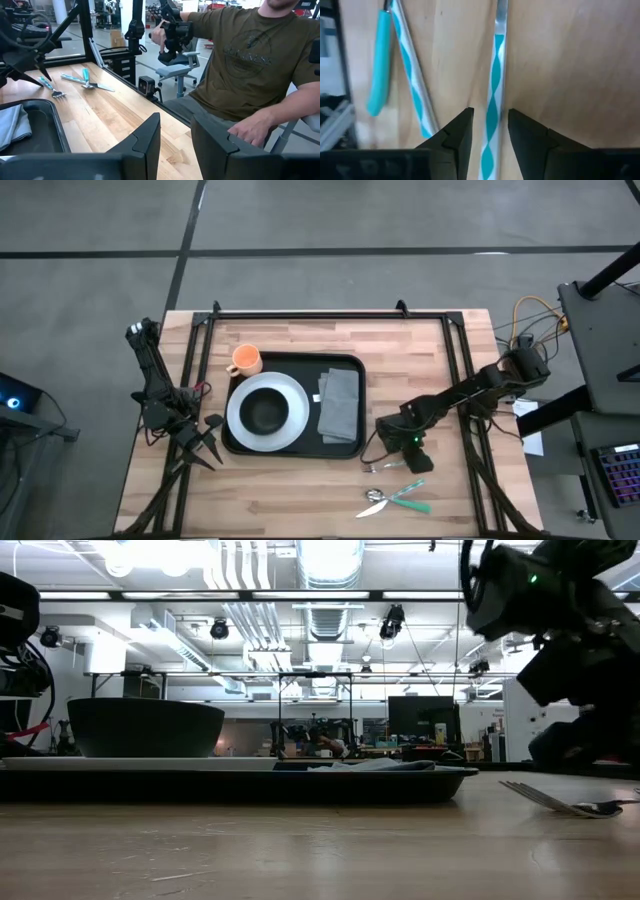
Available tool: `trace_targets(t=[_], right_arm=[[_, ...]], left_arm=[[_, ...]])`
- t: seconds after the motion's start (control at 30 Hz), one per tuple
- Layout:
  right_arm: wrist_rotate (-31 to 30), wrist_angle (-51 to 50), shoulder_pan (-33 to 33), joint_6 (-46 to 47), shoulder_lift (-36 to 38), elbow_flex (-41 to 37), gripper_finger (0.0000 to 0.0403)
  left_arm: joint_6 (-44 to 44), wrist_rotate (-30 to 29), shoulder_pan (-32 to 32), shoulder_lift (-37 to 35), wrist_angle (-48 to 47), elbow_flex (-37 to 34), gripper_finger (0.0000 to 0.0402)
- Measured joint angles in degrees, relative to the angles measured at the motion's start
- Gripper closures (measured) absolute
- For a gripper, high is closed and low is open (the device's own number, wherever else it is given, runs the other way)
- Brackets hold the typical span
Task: Set up tray
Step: Put the blue patterned fork on top of the gray napkin on the black serving tray
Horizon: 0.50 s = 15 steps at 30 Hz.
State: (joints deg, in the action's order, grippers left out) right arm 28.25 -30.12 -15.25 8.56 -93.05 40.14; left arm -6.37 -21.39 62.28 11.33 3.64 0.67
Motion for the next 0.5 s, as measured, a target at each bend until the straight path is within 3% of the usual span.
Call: trace_targets(t=[0.23, 0.5], right_arm=[[-10.2, 0.5, -4.9, -0.5, 1.3, 0.2, 0.0284], [-17.2, 0.9, -9.7, 4.4, 1.4, 0.2, 0.0284]], left_arm=[[0.0, 0.0, 0.0, 0.0, 0.0, 0.0, 0.0311], [0.0, 0.0, 0.0, 0.0, 0.0, 0.0, 0.0311]])
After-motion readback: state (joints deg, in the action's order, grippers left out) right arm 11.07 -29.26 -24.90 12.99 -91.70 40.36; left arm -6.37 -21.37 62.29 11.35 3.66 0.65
